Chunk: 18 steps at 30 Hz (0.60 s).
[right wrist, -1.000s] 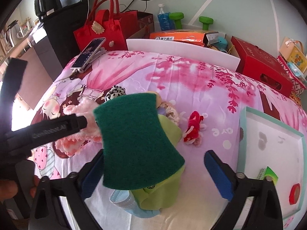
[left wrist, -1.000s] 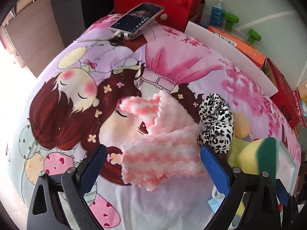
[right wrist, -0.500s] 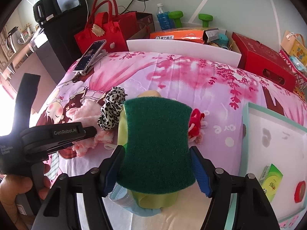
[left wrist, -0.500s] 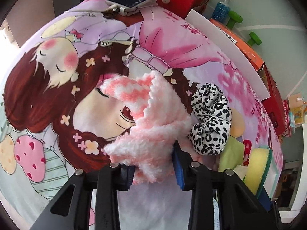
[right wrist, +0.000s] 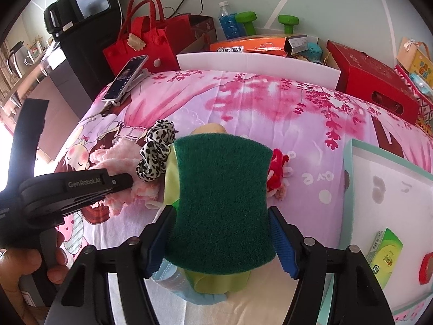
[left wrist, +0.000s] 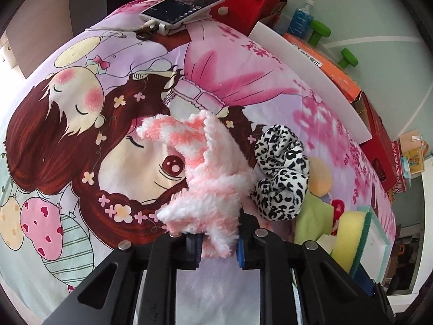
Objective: Organize soft objects
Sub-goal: 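Carry towel and sponge into the white tray and open both grippers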
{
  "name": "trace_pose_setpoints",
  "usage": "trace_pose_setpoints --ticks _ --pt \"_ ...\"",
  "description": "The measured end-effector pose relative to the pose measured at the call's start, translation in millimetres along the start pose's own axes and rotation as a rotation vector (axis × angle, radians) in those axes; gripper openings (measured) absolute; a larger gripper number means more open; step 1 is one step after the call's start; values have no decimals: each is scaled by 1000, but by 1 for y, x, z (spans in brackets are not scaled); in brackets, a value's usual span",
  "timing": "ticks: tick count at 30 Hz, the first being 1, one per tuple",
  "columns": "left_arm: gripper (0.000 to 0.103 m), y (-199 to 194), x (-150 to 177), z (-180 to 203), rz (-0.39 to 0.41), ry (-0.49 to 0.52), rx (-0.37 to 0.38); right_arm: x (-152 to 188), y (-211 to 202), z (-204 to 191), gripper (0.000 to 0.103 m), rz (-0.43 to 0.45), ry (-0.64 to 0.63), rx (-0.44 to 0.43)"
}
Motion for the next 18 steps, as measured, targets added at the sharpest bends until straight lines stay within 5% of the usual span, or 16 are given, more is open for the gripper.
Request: trace_pose_setpoints --ticks 18 --pt "19 -21 -8 11 80 -18 53 -5 -14 4 69 26 45 -75"
Point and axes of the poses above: each gripper's, at about its wrist camera, not at the fingertips, and y roughly the way its jaws point, z to its right, x to its underside, the point moved 9 cm from there along y, roughly the way its jaws point, and after that the axes turned 14 degrees about x, right-handed, at the moved point
